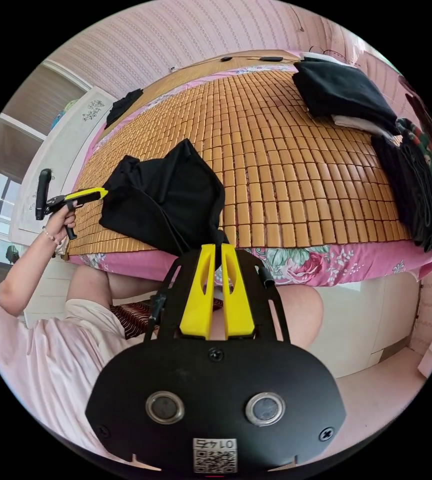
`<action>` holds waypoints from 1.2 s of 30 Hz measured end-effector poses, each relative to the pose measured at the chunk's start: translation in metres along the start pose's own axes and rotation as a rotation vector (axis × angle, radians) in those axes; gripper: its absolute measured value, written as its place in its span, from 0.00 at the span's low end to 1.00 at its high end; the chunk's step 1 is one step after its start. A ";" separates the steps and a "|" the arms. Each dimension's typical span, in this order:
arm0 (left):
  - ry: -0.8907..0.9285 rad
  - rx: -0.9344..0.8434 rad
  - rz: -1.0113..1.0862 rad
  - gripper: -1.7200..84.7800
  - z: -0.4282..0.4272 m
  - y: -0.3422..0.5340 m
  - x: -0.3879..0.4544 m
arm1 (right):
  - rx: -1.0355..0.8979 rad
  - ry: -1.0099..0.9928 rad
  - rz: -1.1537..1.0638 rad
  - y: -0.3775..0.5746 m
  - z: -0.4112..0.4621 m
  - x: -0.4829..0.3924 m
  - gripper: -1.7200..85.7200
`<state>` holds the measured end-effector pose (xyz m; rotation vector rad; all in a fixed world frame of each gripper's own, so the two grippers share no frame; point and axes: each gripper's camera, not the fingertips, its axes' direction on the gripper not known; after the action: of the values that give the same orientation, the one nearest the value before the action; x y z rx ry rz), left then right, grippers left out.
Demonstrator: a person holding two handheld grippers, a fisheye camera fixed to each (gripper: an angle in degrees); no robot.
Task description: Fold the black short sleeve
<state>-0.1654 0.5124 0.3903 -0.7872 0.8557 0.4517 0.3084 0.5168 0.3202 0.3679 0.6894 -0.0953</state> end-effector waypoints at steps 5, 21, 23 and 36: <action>0.099 0.276 -0.104 0.01 -0.092 0.108 -0.010 | 0.165 -0.210 0.044 0.026 -0.048 0.008 0.03; 0.085 1.247 0.125 0.01 -0.385 0.310 0.049 | 0.971 -0.392 -0.656 0.099 -0.363 -0.123 0.03; 0.066 1.293 0.169 0.01 -0.410 0.324 0.059 | 1.037 -0.354 -0.703 0.114 -0.391 -0.138 0.03; 0.132 0.970 -0.114 0.01 -0.369 0.253 -0.011 | 0.569 -0.292 -0.355 -0.055 -0.271 -0.118 0.03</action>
<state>-0.5160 0.3904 0.1399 0.0379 1.0083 -0.1419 0.0428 0.5599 0.1861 0.7563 0.4212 -0.6795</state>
